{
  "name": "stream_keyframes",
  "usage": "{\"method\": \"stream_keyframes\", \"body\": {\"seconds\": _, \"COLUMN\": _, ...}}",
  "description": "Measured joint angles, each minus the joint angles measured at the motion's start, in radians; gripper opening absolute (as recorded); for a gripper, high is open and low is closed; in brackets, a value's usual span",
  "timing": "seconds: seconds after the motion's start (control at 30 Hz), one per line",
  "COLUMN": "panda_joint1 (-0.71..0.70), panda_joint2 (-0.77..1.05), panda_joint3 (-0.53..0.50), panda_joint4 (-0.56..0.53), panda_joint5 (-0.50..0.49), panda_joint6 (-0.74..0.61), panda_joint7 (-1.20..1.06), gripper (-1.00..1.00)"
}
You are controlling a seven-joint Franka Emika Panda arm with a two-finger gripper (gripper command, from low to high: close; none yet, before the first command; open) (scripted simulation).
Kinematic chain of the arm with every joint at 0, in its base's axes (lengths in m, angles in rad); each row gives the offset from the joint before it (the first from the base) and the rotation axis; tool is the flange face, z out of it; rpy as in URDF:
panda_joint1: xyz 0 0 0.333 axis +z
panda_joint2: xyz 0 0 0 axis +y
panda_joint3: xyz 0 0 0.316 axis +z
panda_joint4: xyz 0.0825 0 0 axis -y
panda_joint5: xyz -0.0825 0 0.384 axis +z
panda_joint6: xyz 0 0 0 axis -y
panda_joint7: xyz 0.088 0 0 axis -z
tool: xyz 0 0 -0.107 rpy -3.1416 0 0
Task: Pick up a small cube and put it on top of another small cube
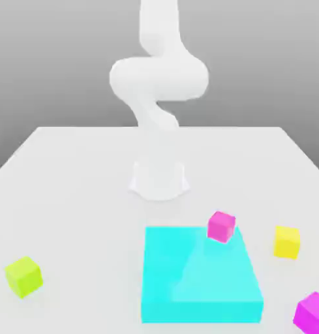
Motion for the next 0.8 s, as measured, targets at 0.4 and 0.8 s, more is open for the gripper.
{"method": "stream_keyframes", "body": {"seconds": 0.4, "panda_joint1": 0.280, "panda_joint2": 0.440, "panda_joint3": 0.130, "panda_joint4": -0.204, "panda_joint5": 0.050, "panda_joint6": 0.252, "panda_joint7": -0.285, "gripper": 0.00}}
{"method": "stream_keyframes", "body": {"seconds": 0.8, "panda_joint1": 0.503, "panda_joint2": 0.882, "panda_joint3": 0.205, "panda_joint4": -0.355, "panda_joint5": -0.155, "panda_joint6": 0.516, "panda_joint7": -0.340, "gripper": 0.00}}
